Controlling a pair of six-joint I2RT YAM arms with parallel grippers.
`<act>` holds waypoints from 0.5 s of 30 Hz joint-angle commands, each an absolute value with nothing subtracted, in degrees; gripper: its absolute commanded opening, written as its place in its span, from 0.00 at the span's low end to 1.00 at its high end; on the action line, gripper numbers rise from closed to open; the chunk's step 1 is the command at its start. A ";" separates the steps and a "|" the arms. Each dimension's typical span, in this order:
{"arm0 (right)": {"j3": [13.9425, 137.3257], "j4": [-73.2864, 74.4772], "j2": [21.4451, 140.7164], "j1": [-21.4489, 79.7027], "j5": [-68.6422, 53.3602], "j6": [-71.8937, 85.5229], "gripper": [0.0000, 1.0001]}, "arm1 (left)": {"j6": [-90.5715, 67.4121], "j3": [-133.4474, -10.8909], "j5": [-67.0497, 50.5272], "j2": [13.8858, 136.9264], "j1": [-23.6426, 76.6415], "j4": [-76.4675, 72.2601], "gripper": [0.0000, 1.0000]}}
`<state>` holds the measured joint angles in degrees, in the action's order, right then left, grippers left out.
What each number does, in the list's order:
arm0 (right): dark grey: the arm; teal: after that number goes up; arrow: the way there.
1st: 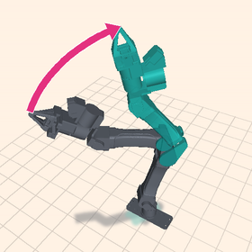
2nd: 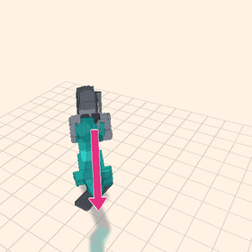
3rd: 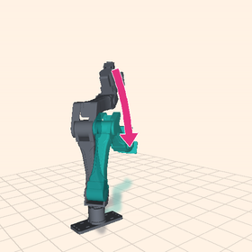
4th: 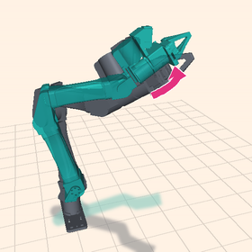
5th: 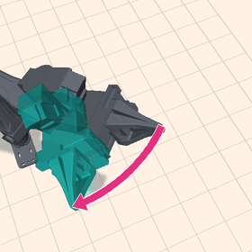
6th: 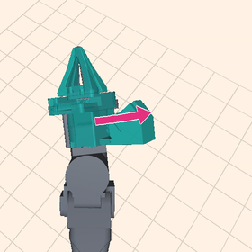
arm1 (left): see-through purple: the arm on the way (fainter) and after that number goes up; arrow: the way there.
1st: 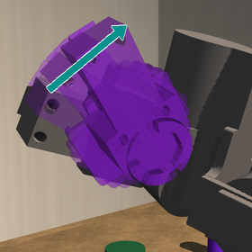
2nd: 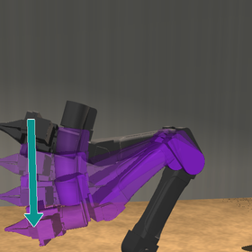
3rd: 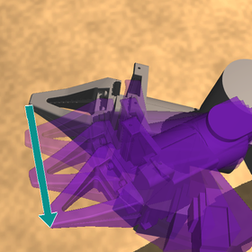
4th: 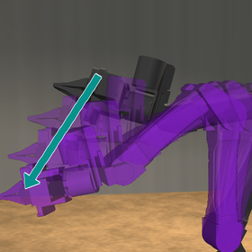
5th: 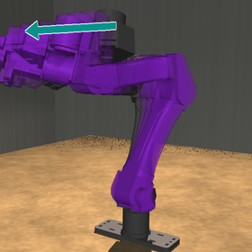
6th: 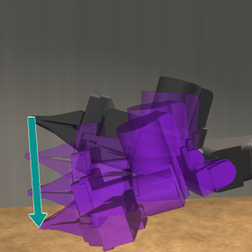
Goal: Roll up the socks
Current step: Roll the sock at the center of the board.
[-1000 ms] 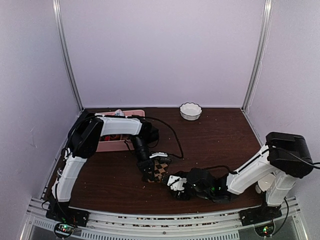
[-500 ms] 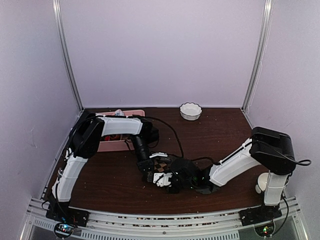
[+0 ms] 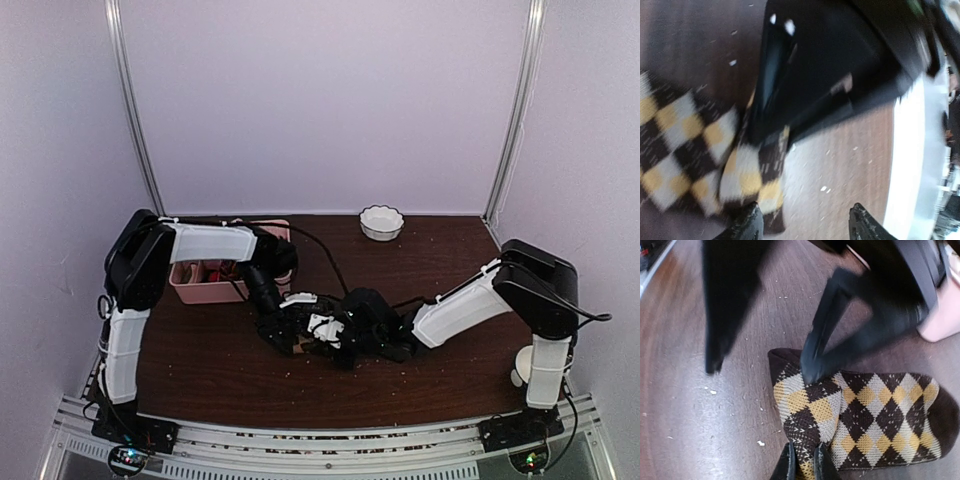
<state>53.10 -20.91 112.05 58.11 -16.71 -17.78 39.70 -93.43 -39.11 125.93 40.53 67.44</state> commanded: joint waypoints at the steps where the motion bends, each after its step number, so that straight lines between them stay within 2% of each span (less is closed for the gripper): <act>1: 50.52 -7.88 114.39 57.18 -26.06 -10.49 0.00 | 40.35 -85.26 -34.87 117.11 39.55 55.02 0.60; 5: 49.89 -7.10 114.48 55.81 -30.59 -4.48 0.00 | 40.07 -81.34 -33.09 113.94 39.55 51.47 0.59; 7: 49.79 -6.55 115.03 55.19 -32.59 -1.24 0.00 | 40.61 -80.57 -33.35 113.55 39.62 51.36 0.73; 15: 53.04 -2.30 119.57 52.82 -38.58 8.00 0.00 | 42.73 -77.94 -36.28 111.06 42.25 49.38 0.73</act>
